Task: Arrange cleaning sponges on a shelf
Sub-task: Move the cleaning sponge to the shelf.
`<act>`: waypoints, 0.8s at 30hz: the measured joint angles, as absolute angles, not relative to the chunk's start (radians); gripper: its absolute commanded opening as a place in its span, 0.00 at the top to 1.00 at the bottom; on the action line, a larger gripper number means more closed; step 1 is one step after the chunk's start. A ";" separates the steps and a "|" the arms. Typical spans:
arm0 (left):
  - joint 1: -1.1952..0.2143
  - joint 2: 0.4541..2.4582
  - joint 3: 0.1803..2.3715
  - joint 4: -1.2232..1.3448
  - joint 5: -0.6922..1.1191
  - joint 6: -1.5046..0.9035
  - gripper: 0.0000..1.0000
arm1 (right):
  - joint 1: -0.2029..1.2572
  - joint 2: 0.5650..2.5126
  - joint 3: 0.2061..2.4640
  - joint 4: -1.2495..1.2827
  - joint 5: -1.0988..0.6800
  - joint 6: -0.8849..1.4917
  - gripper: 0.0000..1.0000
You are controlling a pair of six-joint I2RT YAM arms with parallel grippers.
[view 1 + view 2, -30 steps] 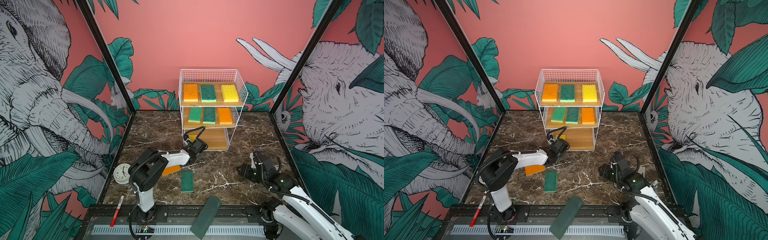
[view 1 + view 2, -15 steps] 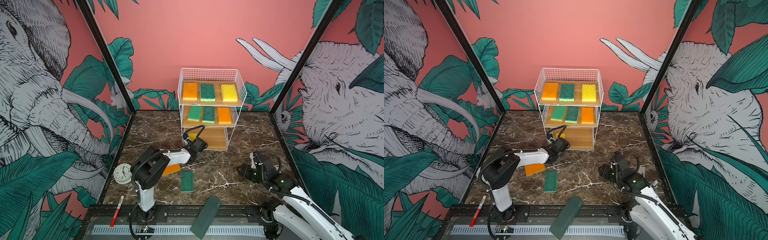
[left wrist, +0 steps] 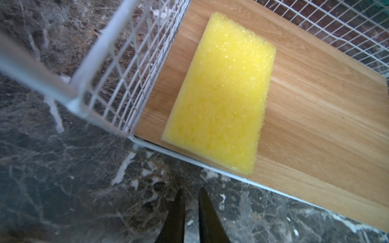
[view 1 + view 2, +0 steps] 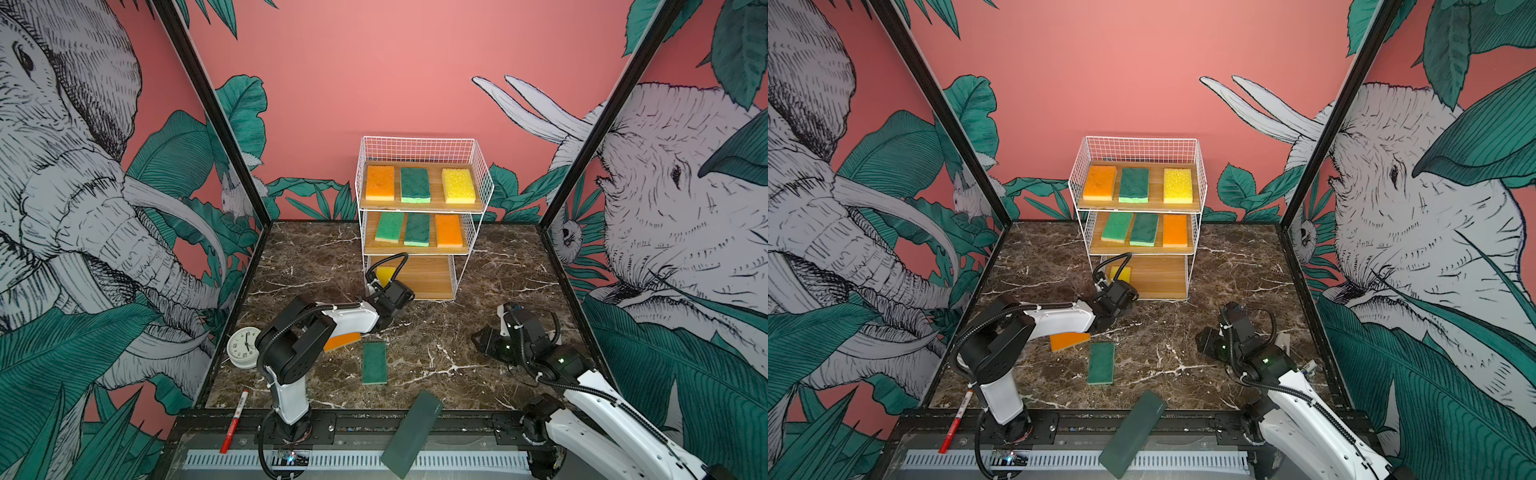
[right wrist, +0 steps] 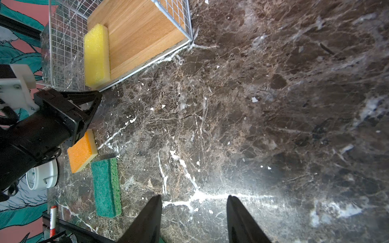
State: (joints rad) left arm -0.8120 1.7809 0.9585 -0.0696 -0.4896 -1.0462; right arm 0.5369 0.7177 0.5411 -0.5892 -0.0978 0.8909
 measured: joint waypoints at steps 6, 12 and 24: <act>-0.825 1.649 0.889 -0.077 -0.477 -1.032 0.82 | 0.622 0.728 0.541 -0.554 -0.038 0.891 0.52; -0.829 1.464 0.814 -0.133 -0.469 -1.024 0.81 | 0.753 0.804 0.542 -0.471 0.054 0.868 0.54; -0.732 1.036 0.692 -0.342 -0.394 -1.021 0.98 | 1.036 1.076 0.563 -0.059 0.278 0.619 0.82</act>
State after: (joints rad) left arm -0.7319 1.0355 0.6918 -0.3424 -0.3939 -1.0210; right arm 1.0363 1.0756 0.5632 -0.0593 0.2783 0.6189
